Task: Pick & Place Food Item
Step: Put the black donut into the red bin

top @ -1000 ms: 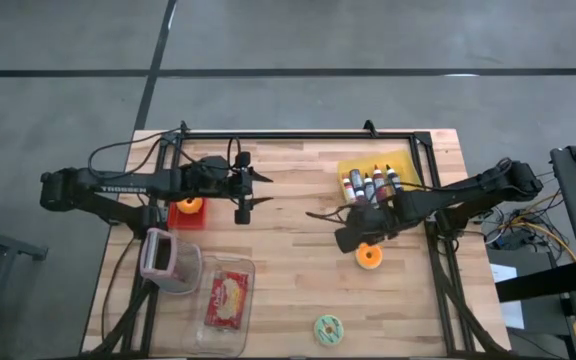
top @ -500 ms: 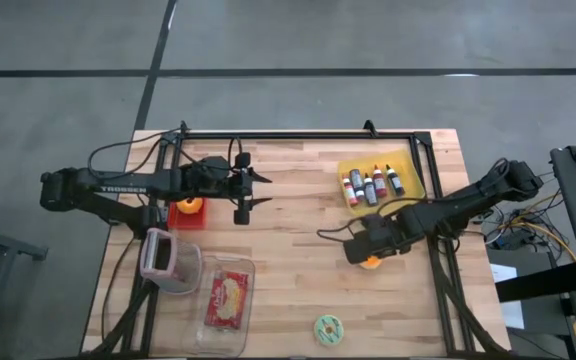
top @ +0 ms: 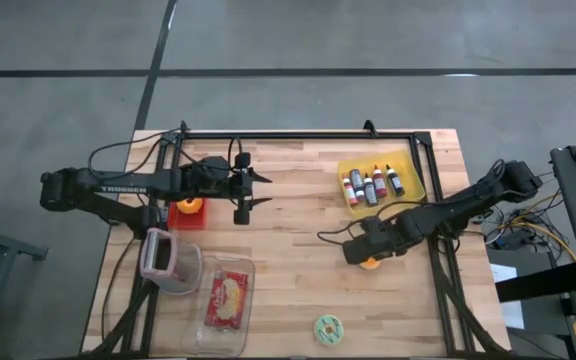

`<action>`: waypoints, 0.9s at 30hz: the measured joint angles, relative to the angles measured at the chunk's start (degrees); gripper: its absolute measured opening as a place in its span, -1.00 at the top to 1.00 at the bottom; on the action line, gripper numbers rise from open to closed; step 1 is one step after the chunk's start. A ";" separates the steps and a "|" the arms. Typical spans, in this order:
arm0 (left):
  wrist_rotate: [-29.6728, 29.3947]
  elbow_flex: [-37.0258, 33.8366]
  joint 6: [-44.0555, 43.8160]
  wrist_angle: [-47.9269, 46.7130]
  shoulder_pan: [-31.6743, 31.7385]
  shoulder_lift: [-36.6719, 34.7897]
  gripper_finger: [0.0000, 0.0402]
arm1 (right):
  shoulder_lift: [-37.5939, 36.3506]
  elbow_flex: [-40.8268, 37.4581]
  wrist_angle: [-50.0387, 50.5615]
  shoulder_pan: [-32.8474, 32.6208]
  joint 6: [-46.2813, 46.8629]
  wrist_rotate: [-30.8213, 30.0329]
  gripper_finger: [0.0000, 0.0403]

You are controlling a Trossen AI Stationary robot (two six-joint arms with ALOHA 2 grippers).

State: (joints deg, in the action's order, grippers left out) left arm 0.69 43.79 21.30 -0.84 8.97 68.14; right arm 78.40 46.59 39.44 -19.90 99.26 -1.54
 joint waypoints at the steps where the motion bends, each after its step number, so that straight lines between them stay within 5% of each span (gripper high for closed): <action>1: 0.00 0.00 0.00 0.00 0.00 0.00 -0.11 | 0.42 -0.23 -0.62 -0.01 0.00 0.01 -0.24; 27: 0.20 0.00 -0.02 -0.28 0.00 0.00 -0.11 | 12.58 1.19 -1.16 0.09 -0.48 2.86 -0.10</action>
State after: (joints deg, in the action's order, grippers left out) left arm 0.89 43.79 21.28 -1.13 8.97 68.14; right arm 90.98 47.78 38.27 -19.81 98.78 1.32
